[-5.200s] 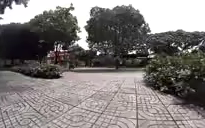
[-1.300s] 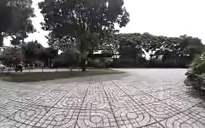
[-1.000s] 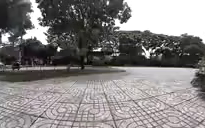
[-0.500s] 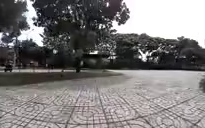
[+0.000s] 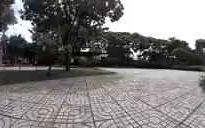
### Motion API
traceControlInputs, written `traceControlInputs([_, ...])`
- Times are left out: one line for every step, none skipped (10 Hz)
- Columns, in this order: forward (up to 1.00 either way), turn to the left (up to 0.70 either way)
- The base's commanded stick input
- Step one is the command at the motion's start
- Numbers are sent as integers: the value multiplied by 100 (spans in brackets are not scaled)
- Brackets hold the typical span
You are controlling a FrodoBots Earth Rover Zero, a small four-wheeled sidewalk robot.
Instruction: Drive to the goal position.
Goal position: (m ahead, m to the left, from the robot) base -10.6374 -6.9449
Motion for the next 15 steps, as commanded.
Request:
traceControlInputs([100, -22])
traceControlInputs([100, -27])
traceControlInputs([100, -27])
traceControlInputs([100, -27])
traceControlInputs([100, -27])
traceControlInputs([100, -27])
traceControlInputs([100, -14])
traceControlInputs([100, 0])
traceControlInputs([100, 0])
traceControlInputs([100, 0])
traceControlInputs([100, 0])
traceControlInputs([100, 0])
traceControlInputs([100, 0])
traceControlInputs([100, 0])
traceControlInputs([100, 0])
